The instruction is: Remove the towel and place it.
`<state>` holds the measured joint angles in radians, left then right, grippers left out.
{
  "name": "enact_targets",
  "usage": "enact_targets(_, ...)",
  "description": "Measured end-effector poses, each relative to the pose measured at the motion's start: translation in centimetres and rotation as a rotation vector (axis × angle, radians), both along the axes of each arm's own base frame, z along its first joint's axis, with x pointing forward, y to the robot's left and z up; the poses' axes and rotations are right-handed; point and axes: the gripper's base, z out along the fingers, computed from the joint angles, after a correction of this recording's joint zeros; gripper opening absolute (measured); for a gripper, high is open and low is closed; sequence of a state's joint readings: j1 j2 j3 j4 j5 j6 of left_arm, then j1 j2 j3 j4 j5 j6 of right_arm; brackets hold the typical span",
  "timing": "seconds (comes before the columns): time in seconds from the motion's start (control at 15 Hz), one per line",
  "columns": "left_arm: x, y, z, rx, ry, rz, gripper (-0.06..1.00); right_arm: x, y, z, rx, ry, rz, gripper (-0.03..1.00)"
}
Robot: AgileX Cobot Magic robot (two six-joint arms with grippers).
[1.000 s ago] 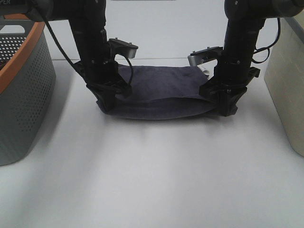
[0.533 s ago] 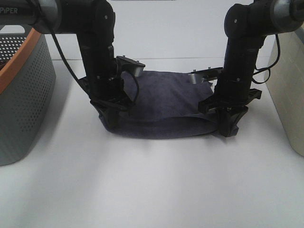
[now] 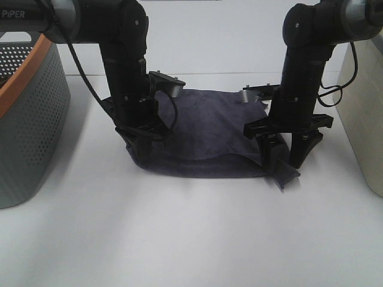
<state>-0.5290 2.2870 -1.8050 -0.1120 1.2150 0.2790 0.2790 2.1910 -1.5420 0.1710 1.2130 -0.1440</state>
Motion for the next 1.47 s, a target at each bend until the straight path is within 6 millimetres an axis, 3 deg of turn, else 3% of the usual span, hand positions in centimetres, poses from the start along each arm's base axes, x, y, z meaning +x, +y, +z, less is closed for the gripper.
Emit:
enact_targets(0.07,0.0,0.0,0.0,0.001,0.001,0.012,0.0,-0.1,0.0,0.7,-0.003,-0.014,-0.021,0.58)
enact_targets(0.13,0.0,0.0,0.0,0.003,0.001,0.024,0.02,-0.3,-0.1,2.8,0.004,-0.061,-0.048,0.59)
enact_targets(0.2,0.0,0.0,0.0,0.004,0.003,0.041,0.08,-0.5,-0.1,4.2,0.011,-0.094,-0.064,0.6)
enact_targets(0.27,0.0,0.0,0.0,0.007,0.005,0.069,0.2,-0.7,-0.2,5.7,0.018,-0.127,-0.086,0.6)
enact_targets(0.47,0.0,0.1,0.0,0.021,0.01,0.182,0.75,-1.8,-0.5,10.7,0.048,-0.244,-0.141,0.6)
enact_targets(0.6,0.0,0.1,0.2,0.021,0.007,0.213,0.89,-2.9,-0.8,13.9,0.076,-0.326,-0.156,0.6)
enact_targets(0.8,-0.2,0.2,2.6,-0.008,-0.033,0.224,0.94,-4.5,-1.3,17.6,0.109,-0.419,-0.176,0.6)
enact_targets(0.93,-0.6,0.4,5.6,-0.048,-0.087,0.24,0.94,-5.4,-1.5,19.3,0.124,-0.461,-0.191,0.6)
enact_targets(1.0,-1.1,0.9,8.7,-0.078,-0.149,0.27,0.94,-5.3,-1.6,20.6,0.128,-0.507,-0.211,0.6)
enact_targets(1.07,-1.4,1.2,10.4,-0.094,-0.182,0.284,0.94,-5.3,-1.7,21.6,0.132,-0.538,-0.232,0.6)
enact_targets(1.13,-1.4,1.2,10.4,-0.094,-0.182,0.284,0.94,-5.3,-1.7,21.6,0.132,-0.538,-0.232,0.6)
enact_targets(1.2,-1.9,1.7,12.4,-0.104,-0.231,0.296,0.94,-5.3,-1.8,22.9,0.145,-0.579,-0.244,0.6)
enact_targets(1.27,-2.6,3.2,16.0,-0.106,-0.337,0.34,0.94,-6.0,-2.3,25.5,0.146,-0.665,-0.298,0.6)
enact_targets(1.4,-2.8,6.3,19.2,-0.132,-0.413,0.431,0.94,-6.2,-3.3,26.8,0.107,-0.723,-0.34,0.6)
enact_targets(1.47,-2.7,7.2,19.8,-0.136,-0.425,0.454,0.94,-6.1,-3.7,26.9,0.098,-0.729,-0.35,0.6)
